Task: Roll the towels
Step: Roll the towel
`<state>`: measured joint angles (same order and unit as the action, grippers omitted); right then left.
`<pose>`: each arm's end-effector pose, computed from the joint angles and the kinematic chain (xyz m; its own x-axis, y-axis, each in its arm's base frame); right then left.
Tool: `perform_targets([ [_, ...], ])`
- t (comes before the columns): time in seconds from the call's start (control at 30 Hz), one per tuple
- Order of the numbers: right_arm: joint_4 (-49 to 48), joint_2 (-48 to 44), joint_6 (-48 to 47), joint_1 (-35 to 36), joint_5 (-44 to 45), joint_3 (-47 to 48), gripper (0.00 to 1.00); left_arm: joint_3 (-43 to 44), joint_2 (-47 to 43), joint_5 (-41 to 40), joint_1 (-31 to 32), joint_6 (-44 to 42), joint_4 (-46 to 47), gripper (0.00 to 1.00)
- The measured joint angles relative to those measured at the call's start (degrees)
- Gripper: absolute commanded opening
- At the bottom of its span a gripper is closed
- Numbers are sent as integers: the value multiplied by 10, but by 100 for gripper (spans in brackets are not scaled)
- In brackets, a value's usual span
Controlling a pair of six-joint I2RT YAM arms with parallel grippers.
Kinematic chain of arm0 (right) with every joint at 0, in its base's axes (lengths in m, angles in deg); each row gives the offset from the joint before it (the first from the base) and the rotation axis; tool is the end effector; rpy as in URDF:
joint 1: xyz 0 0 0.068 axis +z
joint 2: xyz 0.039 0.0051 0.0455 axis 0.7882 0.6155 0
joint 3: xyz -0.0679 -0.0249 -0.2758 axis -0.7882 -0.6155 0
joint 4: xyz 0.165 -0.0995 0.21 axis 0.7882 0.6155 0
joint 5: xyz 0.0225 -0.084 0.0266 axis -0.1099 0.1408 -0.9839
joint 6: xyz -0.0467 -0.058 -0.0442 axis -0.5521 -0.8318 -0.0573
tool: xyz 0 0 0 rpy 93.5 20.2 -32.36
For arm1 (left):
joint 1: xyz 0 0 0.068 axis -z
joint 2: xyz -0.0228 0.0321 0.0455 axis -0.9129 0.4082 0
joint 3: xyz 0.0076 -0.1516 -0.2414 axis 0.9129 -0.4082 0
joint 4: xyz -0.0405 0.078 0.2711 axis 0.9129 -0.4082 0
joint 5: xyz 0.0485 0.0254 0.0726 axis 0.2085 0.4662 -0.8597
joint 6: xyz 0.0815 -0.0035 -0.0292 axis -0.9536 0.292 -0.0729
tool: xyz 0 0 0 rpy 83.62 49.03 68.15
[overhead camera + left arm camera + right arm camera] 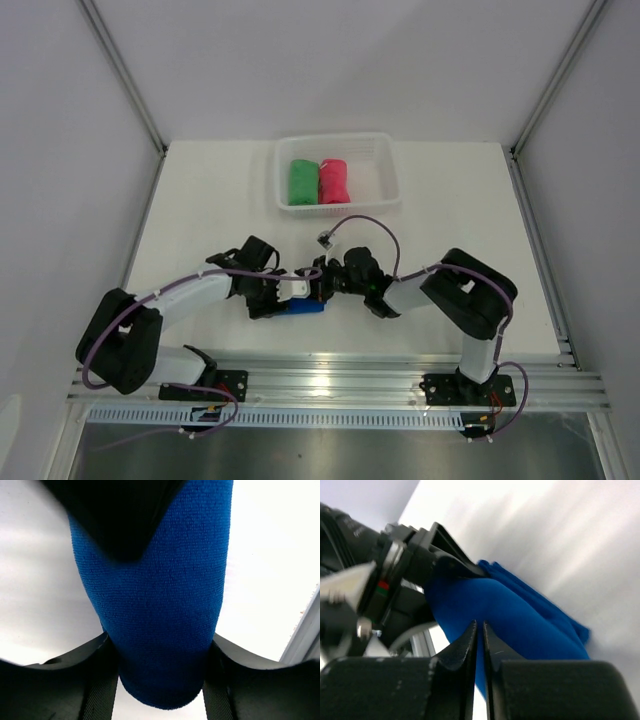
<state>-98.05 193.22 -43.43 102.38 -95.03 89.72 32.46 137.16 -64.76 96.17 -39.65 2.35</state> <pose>0.2350 0.3319 0.1138 -0.7007 -0.0007 -0.7134 -0.6675 0.3535 0.6553 0.2045 -0.1453 0.1210 -0.0970 0.9044 -0.4154 0.9889 0.1347 0.0625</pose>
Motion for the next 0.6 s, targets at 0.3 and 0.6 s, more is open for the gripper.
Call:
perform_targets([
  [0.3, 269, -212, -155, 16, 192, -19, 15, 26, 20, 70, -37, -27, -49, 49],
  [0.6, 354, -492, -336, 44, 416, -94, 99, 58, 52, 136, -59, -76, -118, 50],
])
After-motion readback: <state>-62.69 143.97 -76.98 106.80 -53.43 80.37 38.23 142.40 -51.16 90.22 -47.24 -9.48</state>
